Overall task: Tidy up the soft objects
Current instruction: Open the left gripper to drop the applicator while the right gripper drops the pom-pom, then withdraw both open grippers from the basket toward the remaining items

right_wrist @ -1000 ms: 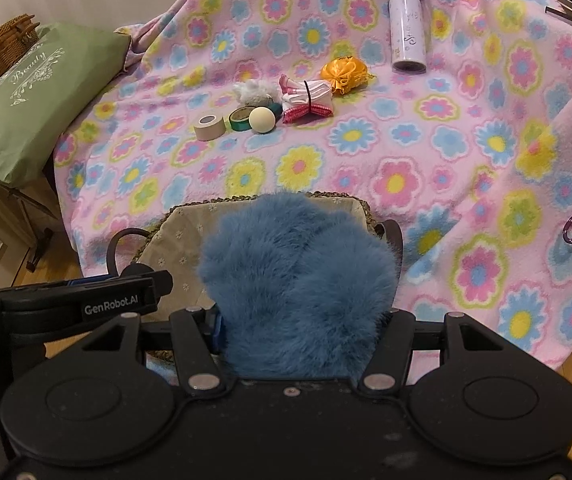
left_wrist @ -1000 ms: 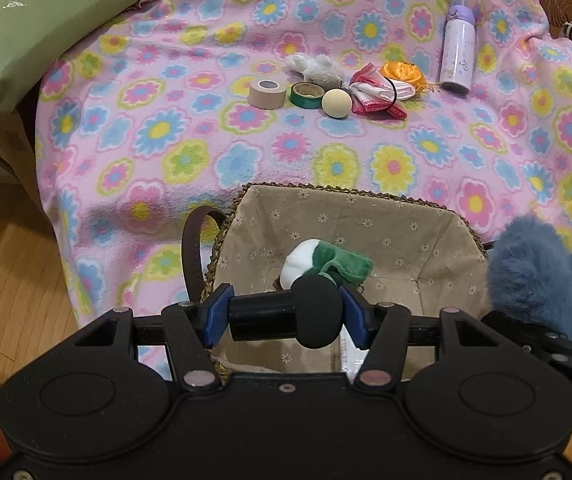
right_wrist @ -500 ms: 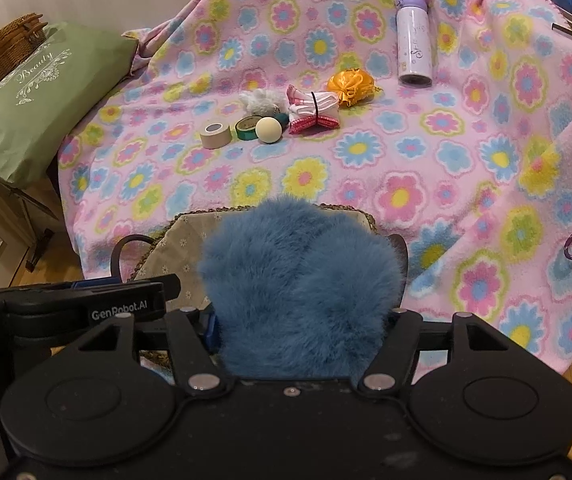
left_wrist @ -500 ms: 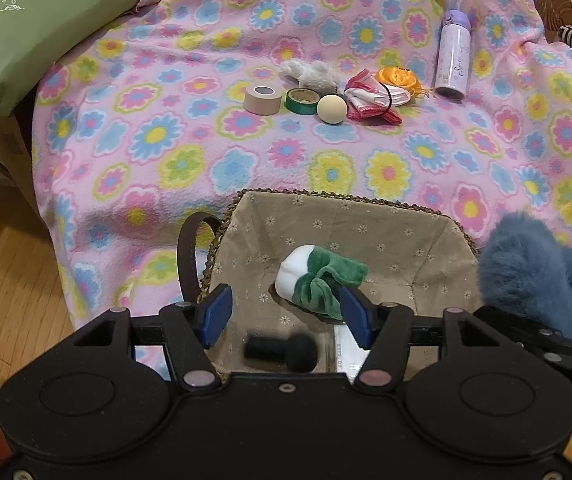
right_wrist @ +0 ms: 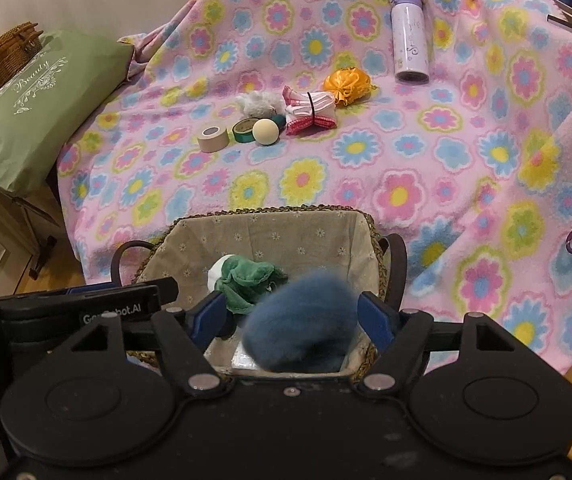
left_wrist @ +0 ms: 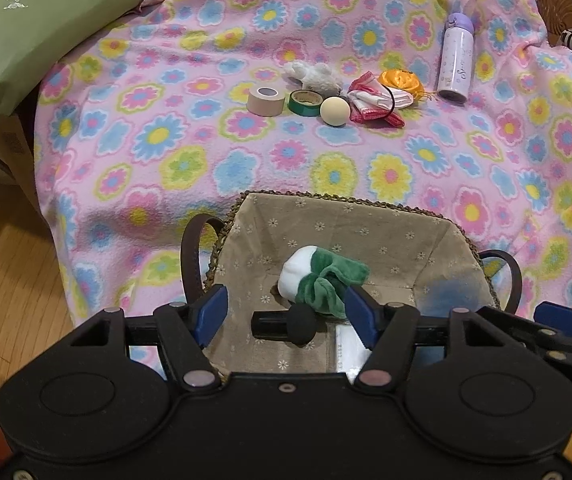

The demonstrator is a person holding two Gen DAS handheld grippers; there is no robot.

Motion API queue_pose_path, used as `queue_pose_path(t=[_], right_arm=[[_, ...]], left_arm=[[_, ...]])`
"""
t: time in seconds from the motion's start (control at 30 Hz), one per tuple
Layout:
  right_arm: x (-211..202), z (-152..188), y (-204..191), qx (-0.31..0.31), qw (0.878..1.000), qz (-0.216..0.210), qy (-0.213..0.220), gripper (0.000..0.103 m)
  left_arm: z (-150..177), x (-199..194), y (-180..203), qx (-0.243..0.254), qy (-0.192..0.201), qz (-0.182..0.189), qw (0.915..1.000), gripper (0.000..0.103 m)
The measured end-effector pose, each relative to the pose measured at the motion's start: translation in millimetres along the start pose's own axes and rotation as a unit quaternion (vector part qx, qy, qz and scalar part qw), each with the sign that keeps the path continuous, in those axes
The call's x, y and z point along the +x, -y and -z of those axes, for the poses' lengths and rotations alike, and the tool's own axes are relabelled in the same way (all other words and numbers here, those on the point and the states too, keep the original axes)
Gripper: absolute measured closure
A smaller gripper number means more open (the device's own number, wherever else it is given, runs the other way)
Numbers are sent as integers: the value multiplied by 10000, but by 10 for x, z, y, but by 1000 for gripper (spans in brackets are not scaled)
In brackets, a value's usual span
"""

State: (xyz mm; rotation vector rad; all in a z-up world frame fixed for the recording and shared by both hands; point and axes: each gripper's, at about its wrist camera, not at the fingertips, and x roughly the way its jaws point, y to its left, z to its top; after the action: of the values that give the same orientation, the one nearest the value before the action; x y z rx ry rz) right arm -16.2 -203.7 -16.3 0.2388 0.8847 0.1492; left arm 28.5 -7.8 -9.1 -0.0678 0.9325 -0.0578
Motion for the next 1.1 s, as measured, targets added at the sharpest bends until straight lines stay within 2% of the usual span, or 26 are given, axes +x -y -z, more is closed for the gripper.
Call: queue_pose_path(t=[0.63, 0.8, 1.1], right_arm=[[23, 21, 13, 91, 9999, 28, -86, 31], [29, 24, 15, 110, 9999, 29, -107, 31], [38, 35, 24, 142, 9998, 29, -133, 30]], left_arm=[[5, 2, -8, 0, -37, -37, 10000, 41], [24, 8, -11, -23, -40, -46, 10000, 37], [12, -3, -32, -22, -40, -50, 10000, 36]])
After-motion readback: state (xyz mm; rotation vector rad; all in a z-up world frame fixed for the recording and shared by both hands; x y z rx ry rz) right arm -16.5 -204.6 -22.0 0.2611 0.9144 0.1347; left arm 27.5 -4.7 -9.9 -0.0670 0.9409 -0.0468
